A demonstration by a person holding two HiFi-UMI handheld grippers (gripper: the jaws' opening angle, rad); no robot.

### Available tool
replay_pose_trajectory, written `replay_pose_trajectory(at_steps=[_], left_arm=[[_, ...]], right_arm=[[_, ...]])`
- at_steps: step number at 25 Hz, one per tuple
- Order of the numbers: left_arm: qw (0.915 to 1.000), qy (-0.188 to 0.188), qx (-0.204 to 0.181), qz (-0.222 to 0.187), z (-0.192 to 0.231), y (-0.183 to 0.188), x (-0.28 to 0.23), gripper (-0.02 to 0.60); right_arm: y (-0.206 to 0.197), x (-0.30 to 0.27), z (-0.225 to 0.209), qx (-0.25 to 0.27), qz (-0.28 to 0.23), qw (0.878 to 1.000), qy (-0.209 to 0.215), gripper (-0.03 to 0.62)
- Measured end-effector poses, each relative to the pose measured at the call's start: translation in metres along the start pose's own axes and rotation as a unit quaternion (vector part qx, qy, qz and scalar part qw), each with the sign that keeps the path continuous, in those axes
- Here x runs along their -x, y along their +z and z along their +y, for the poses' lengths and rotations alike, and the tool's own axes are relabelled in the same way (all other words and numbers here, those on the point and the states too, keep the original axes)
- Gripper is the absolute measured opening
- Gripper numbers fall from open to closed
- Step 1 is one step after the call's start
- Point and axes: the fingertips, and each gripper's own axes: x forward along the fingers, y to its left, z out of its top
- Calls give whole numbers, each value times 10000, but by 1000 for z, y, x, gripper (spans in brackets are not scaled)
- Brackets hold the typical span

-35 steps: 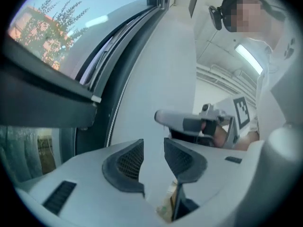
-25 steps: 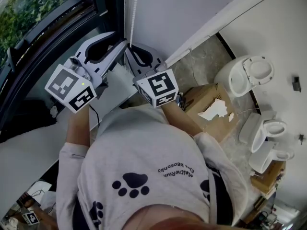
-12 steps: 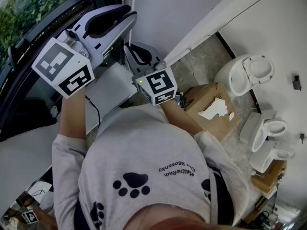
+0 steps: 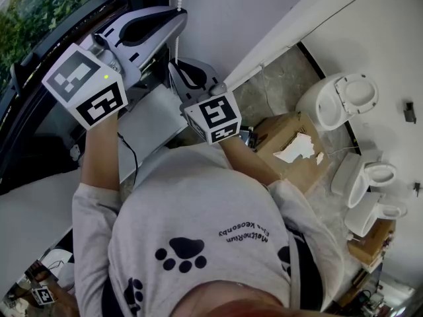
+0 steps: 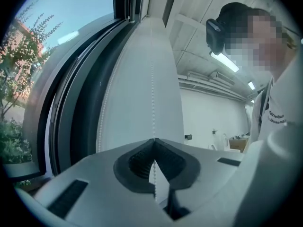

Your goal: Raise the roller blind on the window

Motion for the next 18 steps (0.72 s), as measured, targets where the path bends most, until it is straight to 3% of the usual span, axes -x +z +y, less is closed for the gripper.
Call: replay_pose_trajectory(at_steps=[18], left_arm=[[9991,43,409,-62,-14,-73,8,9]], right_arm=[[-72,1,4,-7,425,9991,49,20]])
